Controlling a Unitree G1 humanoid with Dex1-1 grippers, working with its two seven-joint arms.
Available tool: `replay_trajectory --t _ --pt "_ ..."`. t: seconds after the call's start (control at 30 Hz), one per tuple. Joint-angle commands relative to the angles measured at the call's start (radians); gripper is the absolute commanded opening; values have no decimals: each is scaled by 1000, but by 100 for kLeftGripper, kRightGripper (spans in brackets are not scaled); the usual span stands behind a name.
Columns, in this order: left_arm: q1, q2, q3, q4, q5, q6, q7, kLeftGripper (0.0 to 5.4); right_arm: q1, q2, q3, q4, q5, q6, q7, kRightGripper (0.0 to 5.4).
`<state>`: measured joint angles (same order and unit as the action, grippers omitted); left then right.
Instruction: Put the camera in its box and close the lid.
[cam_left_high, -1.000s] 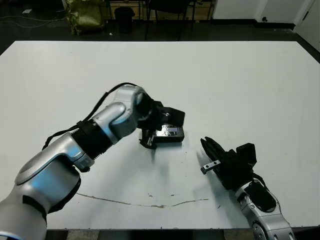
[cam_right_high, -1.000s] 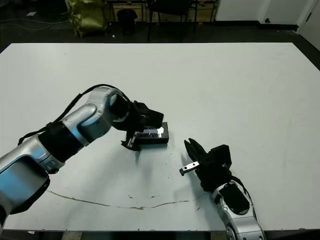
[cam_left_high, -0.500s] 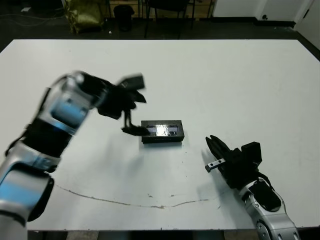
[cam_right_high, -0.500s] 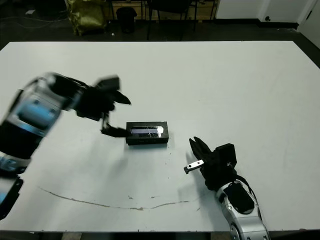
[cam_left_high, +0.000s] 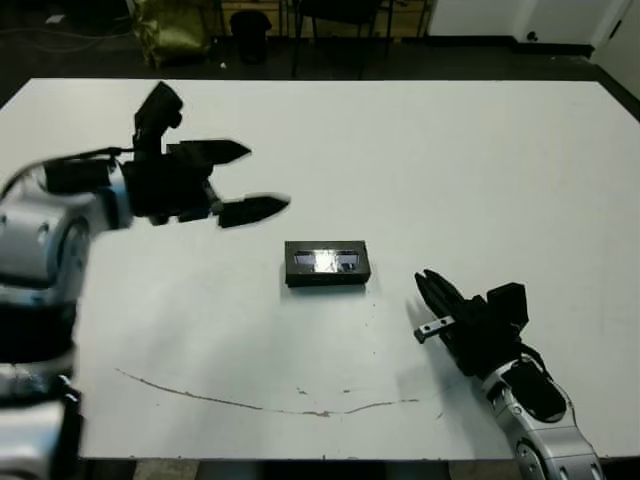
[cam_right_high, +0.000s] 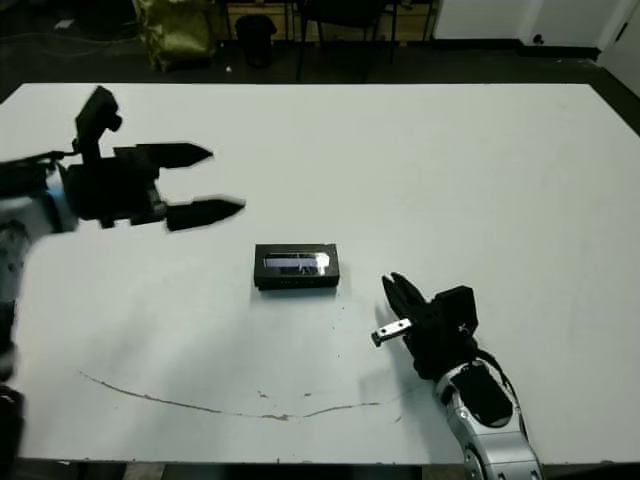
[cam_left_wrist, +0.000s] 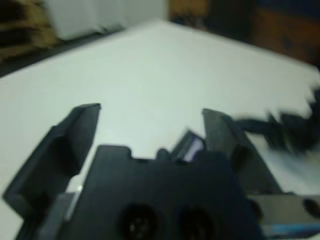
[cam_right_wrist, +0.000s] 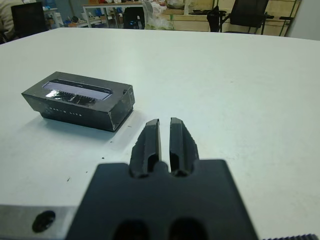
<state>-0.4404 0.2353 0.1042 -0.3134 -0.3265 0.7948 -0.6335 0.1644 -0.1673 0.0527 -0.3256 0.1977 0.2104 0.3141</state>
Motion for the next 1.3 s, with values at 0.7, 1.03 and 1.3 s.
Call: replay_trajectory --t 0.7,1.03,1.3 --pt "366 -269 -428 29 230 -345 426 3 18 -4 -20 9 32 26 5 0" --pt "330 -325 -428 162 313 -414 547 3 11 -11 -13 15 15 14 -2 0" --pt "301 -398 -368 223 269 -270 601 3 13 -11 -12 12 8 14 -5 0"
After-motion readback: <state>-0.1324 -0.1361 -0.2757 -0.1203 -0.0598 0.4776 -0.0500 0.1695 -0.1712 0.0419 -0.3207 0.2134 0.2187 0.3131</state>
